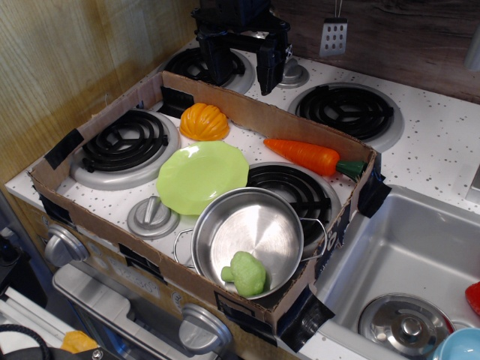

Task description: Take broccoli out of pan

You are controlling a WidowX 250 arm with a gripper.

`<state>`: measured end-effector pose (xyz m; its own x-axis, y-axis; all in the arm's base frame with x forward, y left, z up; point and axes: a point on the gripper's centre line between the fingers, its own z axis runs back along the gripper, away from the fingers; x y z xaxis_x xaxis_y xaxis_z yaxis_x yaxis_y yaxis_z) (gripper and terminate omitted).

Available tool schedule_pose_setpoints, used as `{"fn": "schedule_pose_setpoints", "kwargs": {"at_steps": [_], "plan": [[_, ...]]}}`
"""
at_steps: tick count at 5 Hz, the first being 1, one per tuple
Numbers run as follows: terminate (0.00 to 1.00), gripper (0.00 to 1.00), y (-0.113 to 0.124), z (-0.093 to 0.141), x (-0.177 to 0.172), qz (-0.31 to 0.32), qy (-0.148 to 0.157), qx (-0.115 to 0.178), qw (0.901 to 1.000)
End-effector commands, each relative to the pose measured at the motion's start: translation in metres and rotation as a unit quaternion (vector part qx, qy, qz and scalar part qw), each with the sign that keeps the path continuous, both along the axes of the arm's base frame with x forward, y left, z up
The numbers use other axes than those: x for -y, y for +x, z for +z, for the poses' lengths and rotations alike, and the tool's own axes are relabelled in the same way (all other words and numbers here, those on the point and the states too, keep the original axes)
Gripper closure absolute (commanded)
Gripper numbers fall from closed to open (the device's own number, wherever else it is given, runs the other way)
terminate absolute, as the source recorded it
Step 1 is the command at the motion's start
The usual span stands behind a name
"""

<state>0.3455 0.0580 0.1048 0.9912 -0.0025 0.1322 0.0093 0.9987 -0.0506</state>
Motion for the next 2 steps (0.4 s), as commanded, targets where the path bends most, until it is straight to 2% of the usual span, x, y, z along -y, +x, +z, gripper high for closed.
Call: {"fn": "schedule_pose_setpoints", "kwargs": {"at_steps": [1,2], "plan": [[0.00,0.00,0.000,0.000,0.000,0.000,0.000,0.000,1.0000],[0.00,0.00,-0.007,0.029,0.006,0.045,0.015,-0.009,0.9988]]}}
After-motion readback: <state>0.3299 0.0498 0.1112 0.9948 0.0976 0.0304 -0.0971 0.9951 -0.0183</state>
